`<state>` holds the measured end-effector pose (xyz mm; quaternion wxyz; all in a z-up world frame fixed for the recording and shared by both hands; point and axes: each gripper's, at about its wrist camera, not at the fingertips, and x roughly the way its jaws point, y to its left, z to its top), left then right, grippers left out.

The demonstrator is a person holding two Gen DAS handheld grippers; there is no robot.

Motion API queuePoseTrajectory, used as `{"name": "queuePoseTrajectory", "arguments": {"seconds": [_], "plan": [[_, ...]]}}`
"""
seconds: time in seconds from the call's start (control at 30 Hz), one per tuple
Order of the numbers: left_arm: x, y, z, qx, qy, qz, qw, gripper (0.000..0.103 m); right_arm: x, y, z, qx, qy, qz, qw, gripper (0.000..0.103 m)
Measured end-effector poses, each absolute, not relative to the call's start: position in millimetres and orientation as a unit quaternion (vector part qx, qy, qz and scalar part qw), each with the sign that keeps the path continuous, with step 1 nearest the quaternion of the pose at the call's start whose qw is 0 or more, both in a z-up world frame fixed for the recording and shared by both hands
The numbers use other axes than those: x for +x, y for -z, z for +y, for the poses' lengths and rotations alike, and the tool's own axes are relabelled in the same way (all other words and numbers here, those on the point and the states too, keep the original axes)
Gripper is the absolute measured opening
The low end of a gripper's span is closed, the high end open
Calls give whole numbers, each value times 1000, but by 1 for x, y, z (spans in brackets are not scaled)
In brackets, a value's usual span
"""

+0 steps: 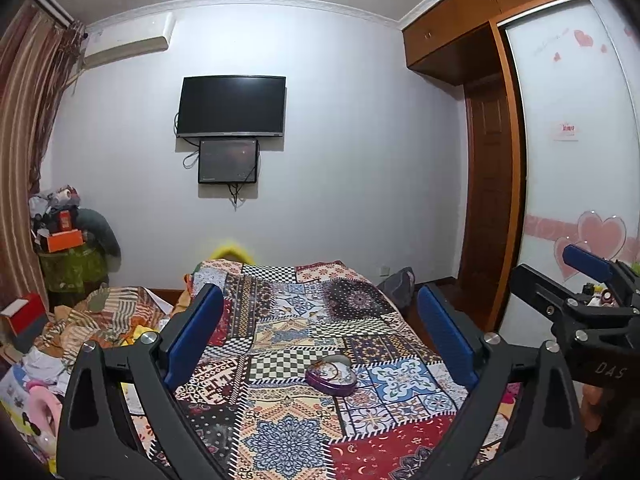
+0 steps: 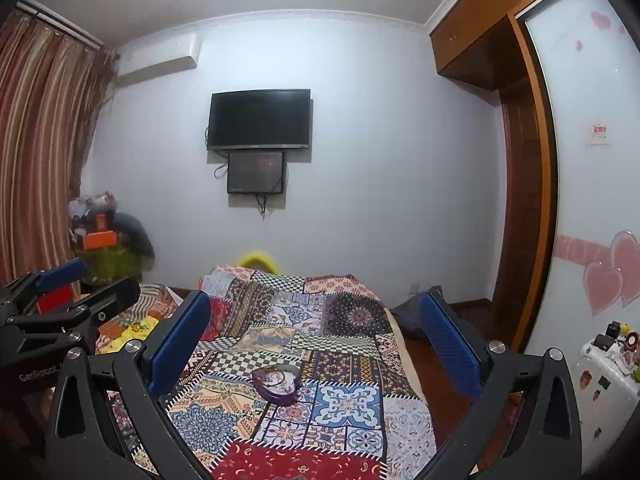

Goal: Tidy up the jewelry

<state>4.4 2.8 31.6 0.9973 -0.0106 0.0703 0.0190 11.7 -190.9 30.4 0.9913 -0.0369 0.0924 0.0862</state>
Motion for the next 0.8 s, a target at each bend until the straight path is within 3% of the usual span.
{"name": "queuePoseTrajectory", "arguments": {"seconds": [0.8], "plan": [[14, -25, 3, -7, -26, 88, 996, 102, 15, -34, -195, -31, -84, 113, 990, 103]]}}
